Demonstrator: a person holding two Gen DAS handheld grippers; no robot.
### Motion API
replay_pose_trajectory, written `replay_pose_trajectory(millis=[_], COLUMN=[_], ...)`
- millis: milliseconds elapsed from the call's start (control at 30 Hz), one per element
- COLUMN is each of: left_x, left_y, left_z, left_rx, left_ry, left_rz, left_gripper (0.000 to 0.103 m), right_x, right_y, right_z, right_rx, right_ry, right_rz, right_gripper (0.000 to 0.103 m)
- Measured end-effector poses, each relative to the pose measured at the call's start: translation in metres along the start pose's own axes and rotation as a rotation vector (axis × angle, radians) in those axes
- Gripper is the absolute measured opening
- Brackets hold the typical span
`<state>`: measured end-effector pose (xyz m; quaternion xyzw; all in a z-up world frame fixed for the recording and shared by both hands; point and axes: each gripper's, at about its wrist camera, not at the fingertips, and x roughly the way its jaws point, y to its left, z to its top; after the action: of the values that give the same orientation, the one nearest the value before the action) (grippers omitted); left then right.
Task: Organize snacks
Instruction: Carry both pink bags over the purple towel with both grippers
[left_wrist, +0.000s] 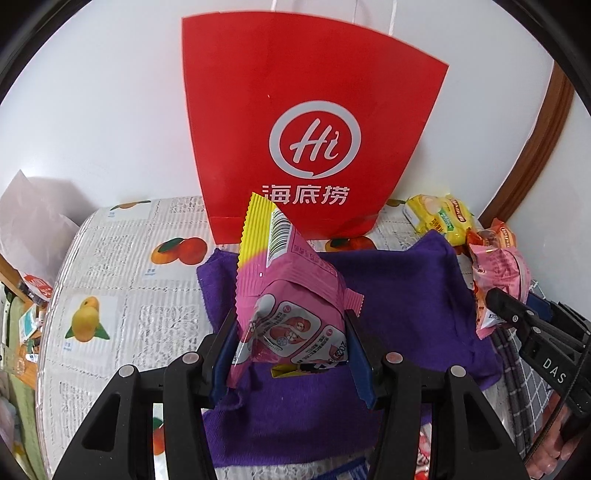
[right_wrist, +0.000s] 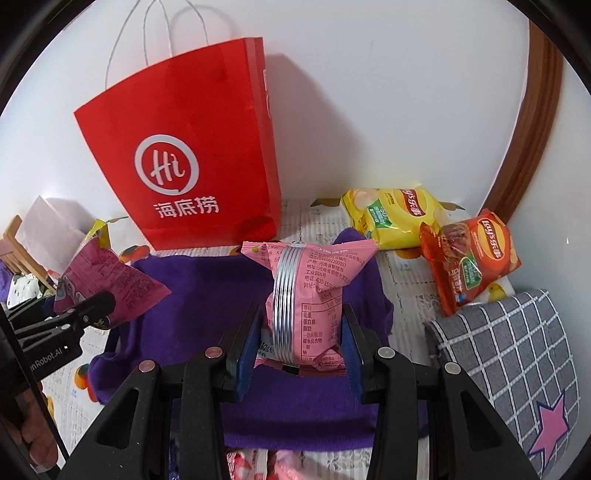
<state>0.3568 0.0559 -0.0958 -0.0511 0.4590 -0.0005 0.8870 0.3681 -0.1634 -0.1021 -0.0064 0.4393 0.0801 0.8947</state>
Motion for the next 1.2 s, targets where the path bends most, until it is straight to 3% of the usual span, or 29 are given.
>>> replay_pose_trajectory(millis=[267, 1200], left_x=[0.026, 0.079], left_y=[-0.005, -0.012], left_z=[0.005, 0.0], left_rx=[0.009, 0.028], left_ry=[0.018, 0.125], left_rz=[0.051, 0.044], left_gripper=[0.051, 0.051], right_x=[0.03, 0.097], right_y=[-0.004, -0.021], right_z=[0.009, 0.006], right_rx=[0.001, -0.017], right_ry=[0.024, 0.22], right_rz=[0.016, 0.037], right_gripper=[0.041, 0.041])
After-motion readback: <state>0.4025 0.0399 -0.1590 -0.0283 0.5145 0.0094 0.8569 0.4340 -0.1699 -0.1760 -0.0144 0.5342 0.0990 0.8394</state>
